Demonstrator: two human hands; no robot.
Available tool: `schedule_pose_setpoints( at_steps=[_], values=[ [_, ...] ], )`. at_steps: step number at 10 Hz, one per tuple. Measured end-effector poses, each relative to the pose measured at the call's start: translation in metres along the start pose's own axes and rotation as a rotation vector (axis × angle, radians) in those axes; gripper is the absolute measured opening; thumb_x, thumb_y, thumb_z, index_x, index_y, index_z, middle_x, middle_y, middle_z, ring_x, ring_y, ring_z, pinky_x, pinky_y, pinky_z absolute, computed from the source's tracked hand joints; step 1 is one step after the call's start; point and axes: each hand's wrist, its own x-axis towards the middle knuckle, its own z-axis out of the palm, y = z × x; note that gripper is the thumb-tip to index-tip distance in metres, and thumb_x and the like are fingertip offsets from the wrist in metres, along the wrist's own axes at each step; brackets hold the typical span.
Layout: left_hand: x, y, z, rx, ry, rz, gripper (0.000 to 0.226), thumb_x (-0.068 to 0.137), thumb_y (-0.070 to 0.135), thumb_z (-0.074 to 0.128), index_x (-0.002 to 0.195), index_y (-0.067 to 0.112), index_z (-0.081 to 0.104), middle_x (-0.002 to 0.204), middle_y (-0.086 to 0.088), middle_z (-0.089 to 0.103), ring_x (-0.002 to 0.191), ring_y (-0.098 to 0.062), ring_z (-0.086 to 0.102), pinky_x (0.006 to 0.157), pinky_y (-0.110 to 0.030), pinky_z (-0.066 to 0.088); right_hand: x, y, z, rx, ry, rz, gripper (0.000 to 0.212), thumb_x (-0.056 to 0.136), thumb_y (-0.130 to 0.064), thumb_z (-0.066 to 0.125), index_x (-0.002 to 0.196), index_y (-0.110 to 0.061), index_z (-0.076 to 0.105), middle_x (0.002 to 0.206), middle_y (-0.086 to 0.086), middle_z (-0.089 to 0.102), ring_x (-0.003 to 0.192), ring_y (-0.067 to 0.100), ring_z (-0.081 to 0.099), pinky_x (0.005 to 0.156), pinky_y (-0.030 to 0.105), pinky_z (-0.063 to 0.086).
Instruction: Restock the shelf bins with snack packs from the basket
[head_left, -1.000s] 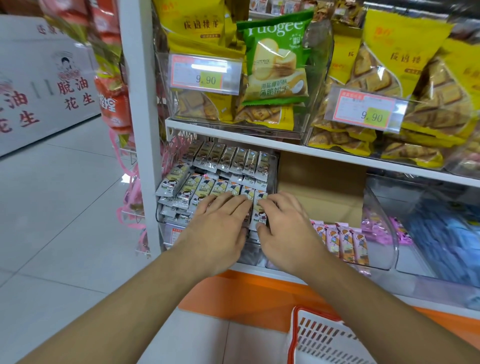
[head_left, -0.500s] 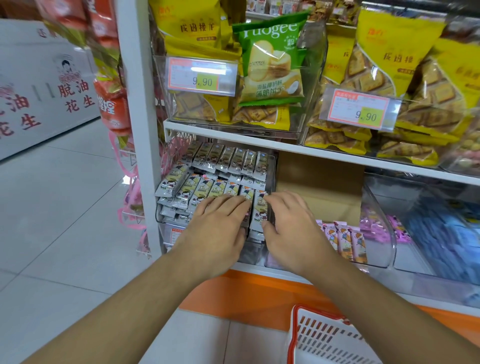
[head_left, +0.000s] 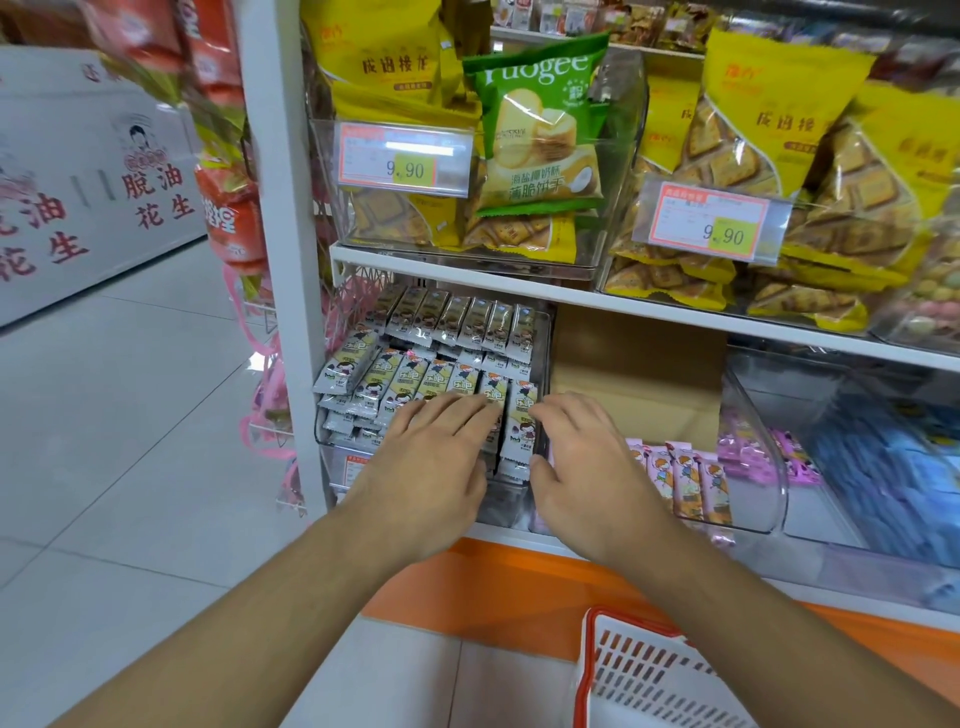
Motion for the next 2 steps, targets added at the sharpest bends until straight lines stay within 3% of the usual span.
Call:
schedule_pose_setpoints(
  at_steps=[2],
  values=[
    [-0.014,0.014,-0.009,-0.003,0.011,-0.01,0.056,0.104,0.034,0.039,0.159,0.025,0.031,0.163,0.008,0.032,0.151,-0.016,0.025,0.125,-0.039,0.019,-0.013,-0.001,-0.005,0.042,-0.001,0.009,0.05,0.102,-0.023,0.054,0.151,-0.018,0.047,0.153,-0.003,0.042,0.148,0.014,0.028,0.125,0.037,0.029]
  ],
)
